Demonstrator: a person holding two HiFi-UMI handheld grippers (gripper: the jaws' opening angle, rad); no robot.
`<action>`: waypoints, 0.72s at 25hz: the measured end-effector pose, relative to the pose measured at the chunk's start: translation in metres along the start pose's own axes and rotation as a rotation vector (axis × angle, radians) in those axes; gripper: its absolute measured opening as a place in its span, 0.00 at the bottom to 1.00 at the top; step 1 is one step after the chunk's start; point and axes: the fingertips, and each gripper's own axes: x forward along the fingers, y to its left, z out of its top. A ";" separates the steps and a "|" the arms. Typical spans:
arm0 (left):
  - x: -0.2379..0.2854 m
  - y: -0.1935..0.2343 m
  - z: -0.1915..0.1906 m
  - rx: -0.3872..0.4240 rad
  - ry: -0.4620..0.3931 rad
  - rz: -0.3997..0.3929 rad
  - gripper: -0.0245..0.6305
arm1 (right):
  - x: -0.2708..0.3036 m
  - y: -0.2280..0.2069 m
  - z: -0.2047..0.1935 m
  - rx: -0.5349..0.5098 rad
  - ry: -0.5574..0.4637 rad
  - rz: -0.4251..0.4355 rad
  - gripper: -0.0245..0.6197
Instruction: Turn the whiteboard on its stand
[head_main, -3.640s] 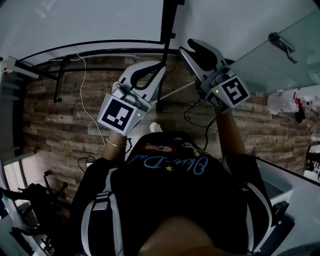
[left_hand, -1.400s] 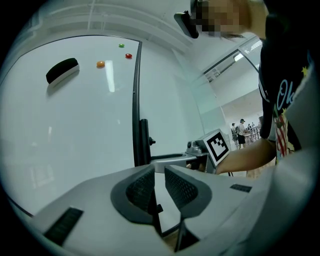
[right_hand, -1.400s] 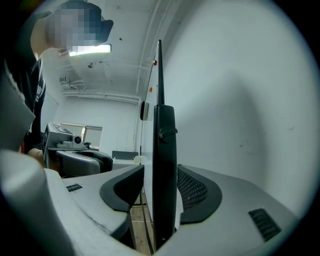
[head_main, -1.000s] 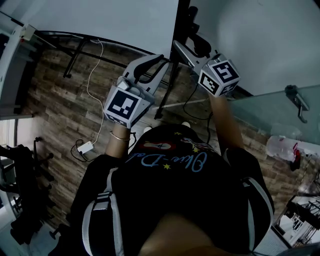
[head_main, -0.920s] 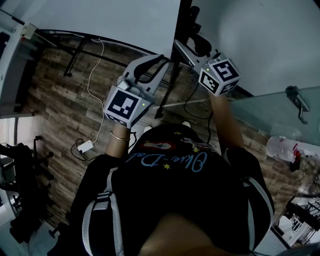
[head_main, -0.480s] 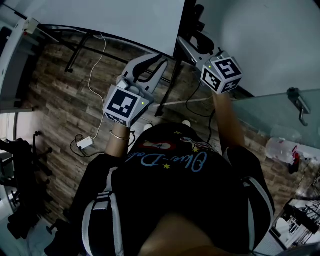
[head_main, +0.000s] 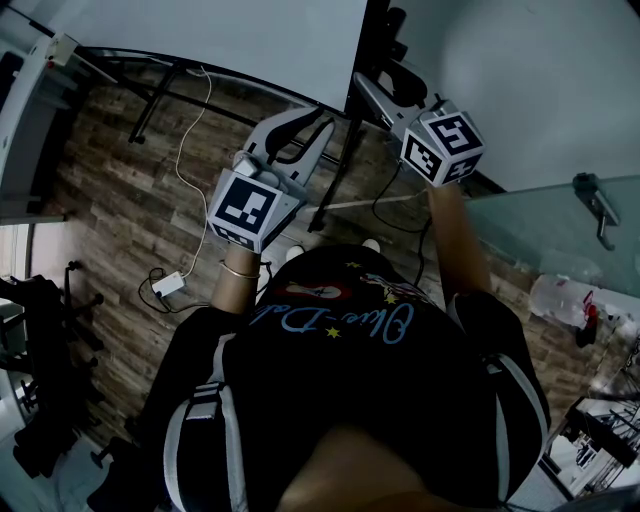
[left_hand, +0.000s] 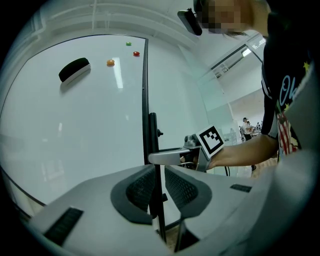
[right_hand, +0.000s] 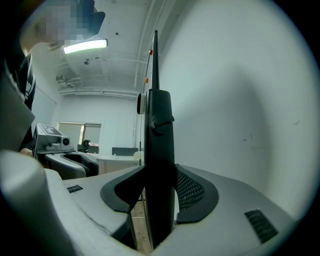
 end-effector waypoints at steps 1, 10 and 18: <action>0.000 0.000 0.000 0.000 0.001 0.001 0.15 | 0.000 0.001 0.000 0.000 0.001 0.001 0.32; 0.005 -0.003 -0.004 -0.003 0.014 0.002 0.15 | 0.000 0.007 0.000 -0.003 0.008 0.011 0.33; 0.006 -0.002 -0.010 -0.007 0.033 0.002 0.15 | 0.001 0.015 -0.001 -0.007 0.008 0.026 0.33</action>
